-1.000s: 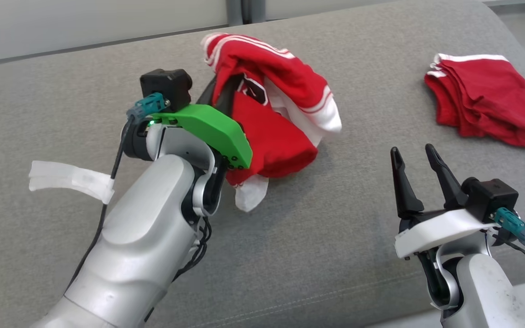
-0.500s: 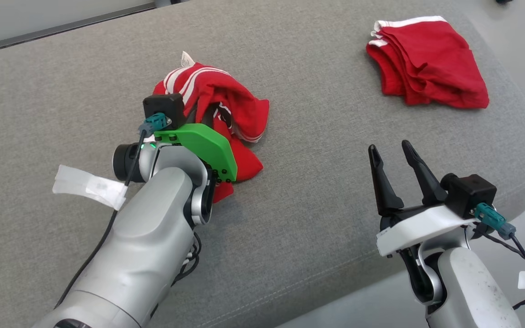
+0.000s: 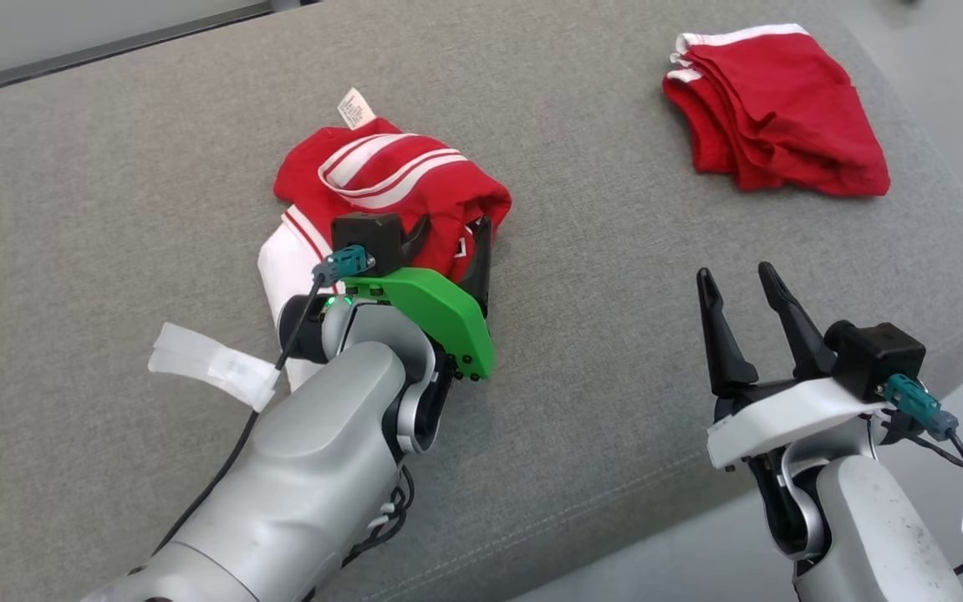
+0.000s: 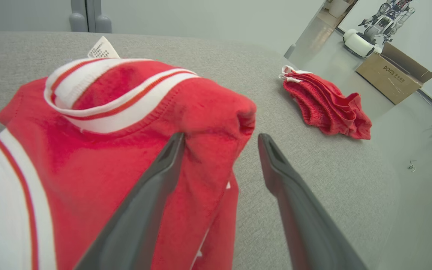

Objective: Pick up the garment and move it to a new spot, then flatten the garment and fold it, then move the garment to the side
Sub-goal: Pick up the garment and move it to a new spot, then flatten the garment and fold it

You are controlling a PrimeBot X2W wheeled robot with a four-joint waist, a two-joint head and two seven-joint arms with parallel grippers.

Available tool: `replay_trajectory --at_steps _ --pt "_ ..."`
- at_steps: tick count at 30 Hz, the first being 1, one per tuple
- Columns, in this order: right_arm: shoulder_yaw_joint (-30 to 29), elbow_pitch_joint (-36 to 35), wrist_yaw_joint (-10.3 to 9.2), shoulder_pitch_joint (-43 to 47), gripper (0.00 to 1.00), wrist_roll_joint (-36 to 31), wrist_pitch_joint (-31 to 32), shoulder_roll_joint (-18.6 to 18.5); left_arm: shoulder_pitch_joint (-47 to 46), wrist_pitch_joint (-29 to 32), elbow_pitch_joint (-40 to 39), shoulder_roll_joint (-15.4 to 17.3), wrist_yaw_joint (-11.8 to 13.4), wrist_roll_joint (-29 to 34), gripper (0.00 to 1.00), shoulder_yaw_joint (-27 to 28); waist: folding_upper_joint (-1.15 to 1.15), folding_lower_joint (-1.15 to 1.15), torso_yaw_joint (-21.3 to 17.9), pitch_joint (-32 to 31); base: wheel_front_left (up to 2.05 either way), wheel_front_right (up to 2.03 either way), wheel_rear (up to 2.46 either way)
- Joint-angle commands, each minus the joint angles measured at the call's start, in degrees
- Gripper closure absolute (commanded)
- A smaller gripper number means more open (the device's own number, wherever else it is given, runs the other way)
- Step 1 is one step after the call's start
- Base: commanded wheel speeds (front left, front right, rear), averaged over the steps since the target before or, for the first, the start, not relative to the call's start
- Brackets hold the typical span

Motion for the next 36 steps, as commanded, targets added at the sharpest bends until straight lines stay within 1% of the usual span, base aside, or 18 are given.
replay_trajectory --at_steps 1,5,9,12,15,18,19,23,31,32,33,34,35,36 --pt "-0.45 -0.08 -0.06 0.87 0.00 -0.56 0.06 -0.10 -0.75 -0.45 -0.15 0.19 -0.07 -0.24 0.00 -0.37 0.00 0.00 3.65 -3.11 0.00 0.00 0.00" --pt "-1.58 -0.64 -0.06 2.15 0.00 -1.04 0.71 -0.11 -1.44 -0.92 0.93 0.20 0.29 -1.41 0.00 -1.30 0.00 0.00 6.22 -4.96 0.00 0.00 0.00" --pt "-1.75 -1.61 -0.06 2.88 0.00 -1.08 1.39 -0.11 -2.15 -1.38 3.80 0.68 0.58 -1.76 0.00 -0.33 0.00 0.00 7.09 -5.42 0.00 0.00 0.00" --pt "-0.79 -2.55 -0.06 2.69 0.00 -0.92 1.80 -0.10 -2.71 -1.12 6.45 1.69 0.72 -2.12 0.00 0.37 0.00 0.00 6.39 -4.51 0.00 0.00 0.00" --pt "-0.02 -3.19 -0.06 2.16 0.00 -0.68 2.25 -0.12 -3.48 -0.68 9.44 3.03 1.05 -2.53 0.00 1.07 0.00 0.00 4.80 -2.69 0.00 0.00 0.00" --pt "0.13 -3.65 -0.06 1.66 0.00 -0.96 2.47 -0.10 -4.11 -0.17 12.63 4.23 0.98 -2.90 0.00 1.68 0.00 0.00 3.04 -0.56 0.00 0.00 0.00" --pt "0.13 -3.65 -0.06 1.66 0.00 -0.96 2.47 -0.10 -4.11 -0.17 12.63 4.23 0.98 -2.90 0.00 1.68 0.00 0.00 3.04 -0.56 0.00 0.00 0.00" --pt "-0.40 -4.04 -0.06 1.55 0.00 -1.34 2.37 -0.10 -4.39 1.05 16.78 5.20 0.43 -3.19 0.00 1.68 0.00 0.00 1.32 1.52 0.00 0.00 0.00" --pt "-0.54 -3.83 -0.06 1.71 0.00 -1.02 1.80 -0.08 -3.38 2.90 22.31 3.87 -1.47 -2.73 0.00 0.27 0.00 0.00 0.89 2.62 0.00 0.00 0.00" --pt "-0.38 -3.78 -0.06 1.53 0.00 -0.86 1.77 -0.07 -3.36 2.85 22.77 3.57 -1.67 -2.61 0.04 0.11 0.00 0.00 0.95 2.61 0.00 0.00 0.00" --pt "-0.30 -3.74 -0.06 1.40 0.00 -0.73 1.69 -0.08 -3.34 2.80 23.10 3.25 -2.09 -2.60 0.04 0.01 0.00 0.00 1.05 2.60 0.00 0.00 0.00" --pt "-0.35 -3.68 -0.06 1.31 0.00 -0.68 1.64 -0.10 -3.33 2.65 23.29 2.88 -2.40 -2.64 0.61 -0.06 0.00 0.00 1.19 2.57 0.00 0.00 0.00" --pt "-0.44 -3.59 -0.06 1.28 0.00 -0.71 1.55 -0.10 -3.41 2.27 23.37 2.58 -2.77 -2.73 0.91 -0.05 0.00 0.00 1.39 2.52 0.00 0.00 0.00" --pt "-0.50 -3.49 -0.06 1.34 0.00 -0.76 1.58 -0.10 -3.56 1.95 23.48 2.31 -2.98 -2.75 1.00 -0.07 0.00 0.00 1.61 2.44 0.00 0.00 0.00"
